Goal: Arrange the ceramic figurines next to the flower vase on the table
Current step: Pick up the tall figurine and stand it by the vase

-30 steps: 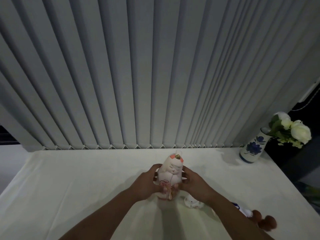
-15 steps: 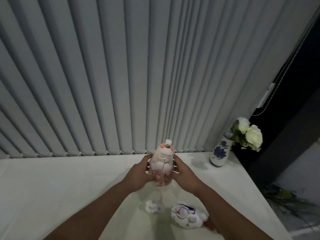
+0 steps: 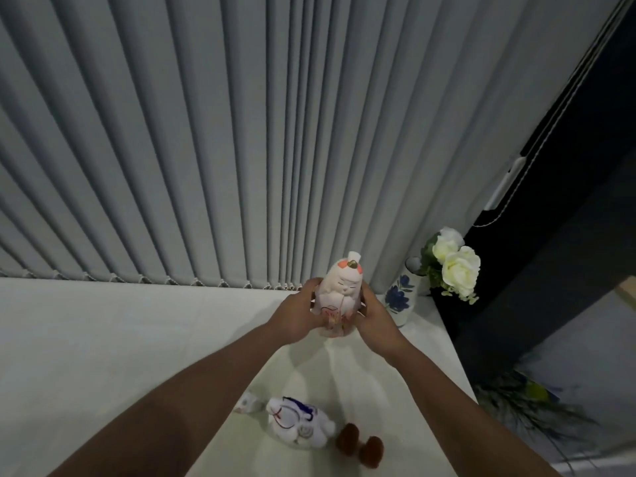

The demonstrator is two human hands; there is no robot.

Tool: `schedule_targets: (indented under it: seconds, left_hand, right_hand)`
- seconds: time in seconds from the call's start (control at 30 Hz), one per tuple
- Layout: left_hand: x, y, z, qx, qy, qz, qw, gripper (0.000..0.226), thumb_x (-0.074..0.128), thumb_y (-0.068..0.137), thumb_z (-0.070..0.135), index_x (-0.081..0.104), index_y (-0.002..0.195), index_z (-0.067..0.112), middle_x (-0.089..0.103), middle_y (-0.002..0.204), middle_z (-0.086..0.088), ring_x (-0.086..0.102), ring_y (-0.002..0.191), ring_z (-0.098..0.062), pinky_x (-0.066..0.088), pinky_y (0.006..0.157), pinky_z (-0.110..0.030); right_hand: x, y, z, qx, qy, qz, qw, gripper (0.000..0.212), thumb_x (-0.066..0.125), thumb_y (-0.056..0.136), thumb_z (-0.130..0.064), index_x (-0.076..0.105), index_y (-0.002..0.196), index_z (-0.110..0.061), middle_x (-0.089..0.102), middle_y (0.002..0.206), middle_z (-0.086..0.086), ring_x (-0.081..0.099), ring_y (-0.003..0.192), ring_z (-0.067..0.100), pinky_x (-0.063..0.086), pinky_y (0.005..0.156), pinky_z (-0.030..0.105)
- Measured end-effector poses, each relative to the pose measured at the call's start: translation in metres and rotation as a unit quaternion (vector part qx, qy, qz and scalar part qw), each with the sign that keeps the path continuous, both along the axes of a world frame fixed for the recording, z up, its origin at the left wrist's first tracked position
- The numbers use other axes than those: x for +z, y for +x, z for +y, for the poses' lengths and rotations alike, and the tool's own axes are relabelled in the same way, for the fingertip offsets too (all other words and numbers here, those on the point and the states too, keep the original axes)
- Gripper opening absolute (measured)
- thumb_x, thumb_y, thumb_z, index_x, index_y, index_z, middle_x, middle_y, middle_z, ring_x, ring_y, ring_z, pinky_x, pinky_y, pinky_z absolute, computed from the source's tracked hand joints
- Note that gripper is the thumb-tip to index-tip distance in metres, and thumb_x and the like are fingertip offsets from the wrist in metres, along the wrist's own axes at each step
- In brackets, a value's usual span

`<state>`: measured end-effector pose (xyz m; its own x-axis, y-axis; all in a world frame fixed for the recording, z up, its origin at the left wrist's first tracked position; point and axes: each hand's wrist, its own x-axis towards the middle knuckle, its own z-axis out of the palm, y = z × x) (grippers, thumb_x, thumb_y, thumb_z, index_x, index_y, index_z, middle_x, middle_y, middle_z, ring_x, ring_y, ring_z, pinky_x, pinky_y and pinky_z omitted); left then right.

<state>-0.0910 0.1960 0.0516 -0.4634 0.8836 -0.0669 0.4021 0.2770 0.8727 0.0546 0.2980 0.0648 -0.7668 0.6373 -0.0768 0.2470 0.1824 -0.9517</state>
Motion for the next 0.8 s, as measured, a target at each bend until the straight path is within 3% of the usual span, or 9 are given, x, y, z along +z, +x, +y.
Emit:
schedule_targets:
  seconds: [0.1,0.2,0.23,0.33,0.4,0.57,0.63,0.8]
  left_hand:
    - [-0.007,0.003,0.021,-0.007,-0.01,-0.005,1.0,0.082,0.085,0.068,0.018,0.039,0.136,0.025,0.065,0.112,0.003,0.063,0.106,-0.019,0.052,0.092,-0.036]
    - [-0.014,0.005,0.04,-0.015,-0.022,-0.01,1.0,0.081,0.085,0.069,0.017,0.04,0.135,0.025,0.063,0.109,0.005,0.061,0.103,-0.018,0.052,0.091,-0.035]
    - [-0.016,0.005,0.046,-0.016,-0.025,-0.009,1.0,0.08,0.085,0.069,0.016,0.04,0.135,0.024,0.063,0.108,0.005,0.062,0.103,-0.018,0.051,0.09,-0.035]
    - [-0.024,0.002,0.063,-0.016,-0.031,-0.009,0.999,0.079,0.084,0.07,0.014,0.04,0.135,0.021,0.064,0.11,0.002,0.063,0.107,-0.022,0.052,0.091,-0.035]
    - [-0.028,-0.001,0.072,-0.016,-0.041,-0.009,0.999,0.08,0.084,0.069,0.015,0.04,0.135,0.022,0.066,0.116,-0.002,0.062,0.108,-0.023,0.053,0.094,-0.037]
    - [-0.037,-0.008,0.087,-0.01,-0.045,-0.007,0.999,0.078,0.083,0.07,0.02,0.04,0.135,0.026,0.067,0.118,-0.002,0.063,0.106,-0.022,0.053,0.094,-0.039]
    - [-0.037,-0.008,0.092,-0.01,-0.044,-0.011,0.999,0.078,0.081,0.071,0.019,0.039,0.136,0.027,0.068,0.118,-0.002,0.064,0.106,-0.021,0.054,0.094,-0.039]
    - [-0.037,-0.007,0.102,-0.019,-0.041,-0.011,0.999,0.075,0.08,0.072,0.013,0.04,0.134,0.025,0.067,0.118,-0.005,0.063,0.11,-0.024,0.053,0.095,-0.04]
  right_hand:
    - [-0.009,0.003,0.02,-0.005,-0.006,-0.004,1.0,0.061,0.054,0.095,-0.007,0.029,0.147,-0.026,0.048,0.143,-0.004,0.05,0.124,0.012,0.049,0.081,0.003]
    - [-0.016,0.002,0.038,-0.012,-0.013,-0.009,1.0,0.061,0.054,0.095,-0.005,0.029,0.147,-0.025,0.048,0.145,-0.002,0.049,0.13,0.016,0.049,0.099,0.02]
    - [-0.019,0.002,0.044,-0.013,-0.017,-0.013,1.0,0.061,0.054,0.095,-0.004,0.03,0.147,-0.024,0.048,0.144,-0.002,0.049,0.13,0.016,0.049,0.099,0.02]
    - [-0.026,-0.001,0.059,-0.012,-0.031,-0.014,0.999,0.058,0.051,0.094,0.002,0.033,0.143,-0.023,0.05,0.136,-0.007,0.05,0.125,0.014,0.048,0.082,0.003]
    - [-0.031,-0.003,0.067,-0.013,-0.043,-0.021,0.999,0.06,0.051,0.095,0.001,0.03,0.146,-0.022,0.049,0.139,-0.005,0.048,0.13,0.016,0.049,0.084,0.004]
    - [-0.036,-0.008,0.083,-0.014,-0.067,-0.029,0.997,0.063,0.051,0.095,0.001,0.026,0.149,-0.022,0.045,0.148,0.0,0.044,0.135,0.017,0.042,0.11,0.034]
    - [-0.036,-0.008,0.087,-0.024,-0.073,-0.032,0.997,0.059,0.049,0.096,0.001,0.03,0.147,-0.022,0.047,0.146,0.001,0.046,0.133,0.018,0.045,0.104,0.028]
    - [-0.03,-0.003,0.089,-0.044,-0.077,-0.041,0.995,0.059,0.046,0.094,0.006,0.03,0.146,-0.018,0.049,0.139,0.002,0.05,0.121,0.016,0.049,0.069,0.002]
